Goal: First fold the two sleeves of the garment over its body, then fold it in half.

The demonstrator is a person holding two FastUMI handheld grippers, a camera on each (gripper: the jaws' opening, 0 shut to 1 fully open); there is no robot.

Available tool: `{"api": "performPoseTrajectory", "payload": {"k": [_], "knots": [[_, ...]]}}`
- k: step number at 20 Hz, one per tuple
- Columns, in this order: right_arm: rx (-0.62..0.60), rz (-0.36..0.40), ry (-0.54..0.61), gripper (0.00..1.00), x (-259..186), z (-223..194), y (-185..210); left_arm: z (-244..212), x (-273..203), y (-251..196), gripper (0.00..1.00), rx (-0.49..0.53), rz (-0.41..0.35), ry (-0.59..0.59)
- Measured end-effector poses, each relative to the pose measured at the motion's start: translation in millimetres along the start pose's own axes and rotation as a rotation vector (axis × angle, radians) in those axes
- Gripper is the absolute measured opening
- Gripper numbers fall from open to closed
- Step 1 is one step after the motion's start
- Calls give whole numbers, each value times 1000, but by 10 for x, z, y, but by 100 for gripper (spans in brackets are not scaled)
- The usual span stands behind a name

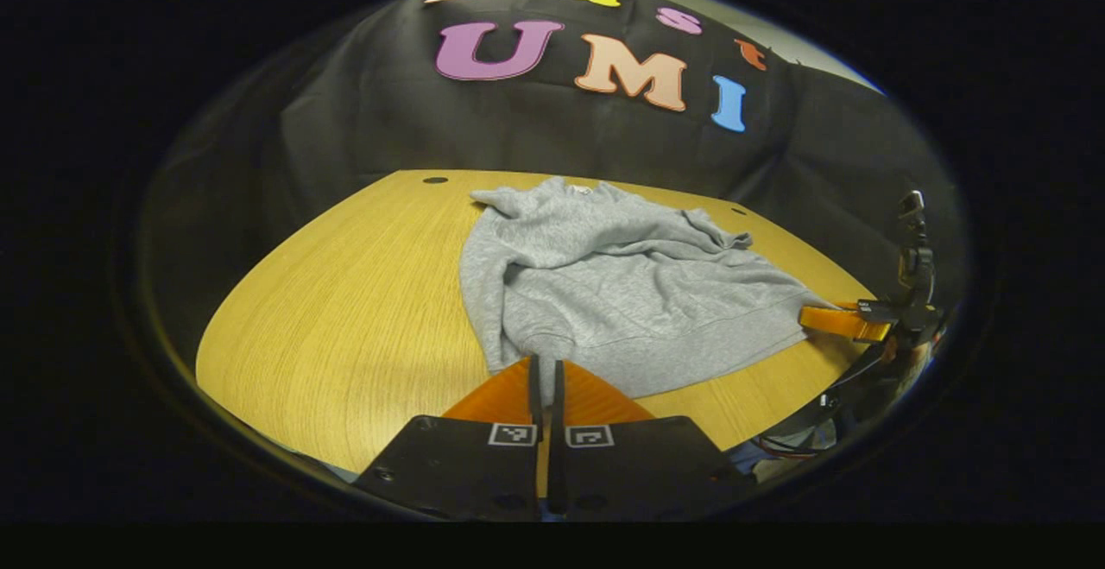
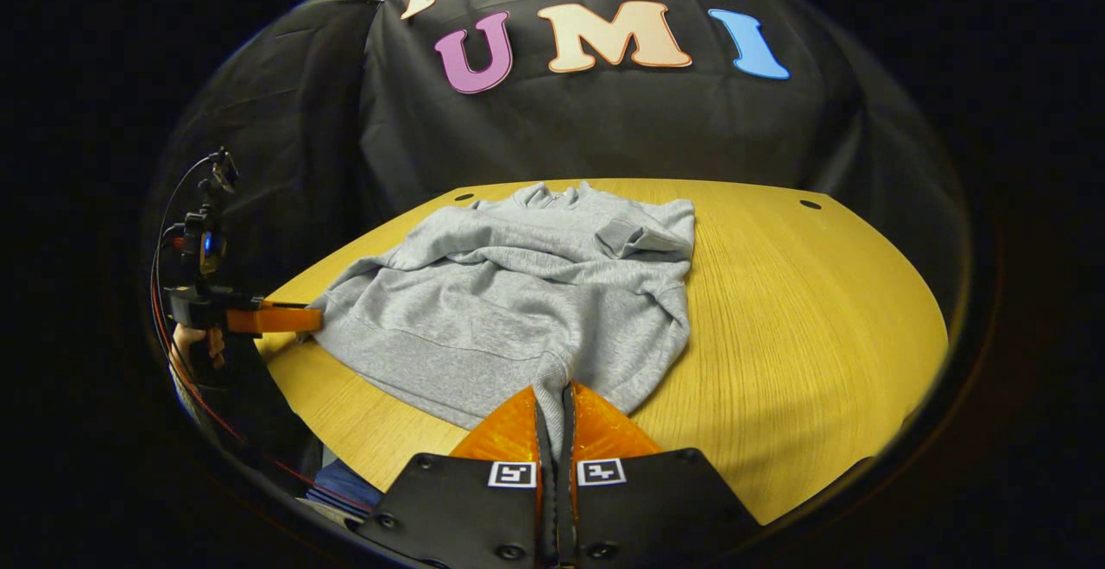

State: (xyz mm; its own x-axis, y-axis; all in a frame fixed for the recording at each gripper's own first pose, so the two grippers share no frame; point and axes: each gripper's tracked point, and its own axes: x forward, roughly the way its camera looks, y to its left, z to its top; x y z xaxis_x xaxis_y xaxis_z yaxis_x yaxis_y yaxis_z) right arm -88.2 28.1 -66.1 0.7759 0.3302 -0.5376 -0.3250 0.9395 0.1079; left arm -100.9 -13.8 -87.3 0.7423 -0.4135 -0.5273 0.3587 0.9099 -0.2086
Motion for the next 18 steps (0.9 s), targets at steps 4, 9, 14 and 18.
{"api": "performPoseTrajectory", "payload": {"k": [4,9,14,18], "knots": [[-6,4,-45,3,-61,326,5,331,-83,-92,0,-41,-41,-69],[2,-2,-121,3,29,850,-43,1007,-90,-112,0,-121,-72,-218],[-26,-4,-127,3,253,1228,-91,1516,112,-120,0,-173,-93,-299],[38,36,-56,3,508,1358,-228,1808,404,-18,0,-184,-86,-311]]}}
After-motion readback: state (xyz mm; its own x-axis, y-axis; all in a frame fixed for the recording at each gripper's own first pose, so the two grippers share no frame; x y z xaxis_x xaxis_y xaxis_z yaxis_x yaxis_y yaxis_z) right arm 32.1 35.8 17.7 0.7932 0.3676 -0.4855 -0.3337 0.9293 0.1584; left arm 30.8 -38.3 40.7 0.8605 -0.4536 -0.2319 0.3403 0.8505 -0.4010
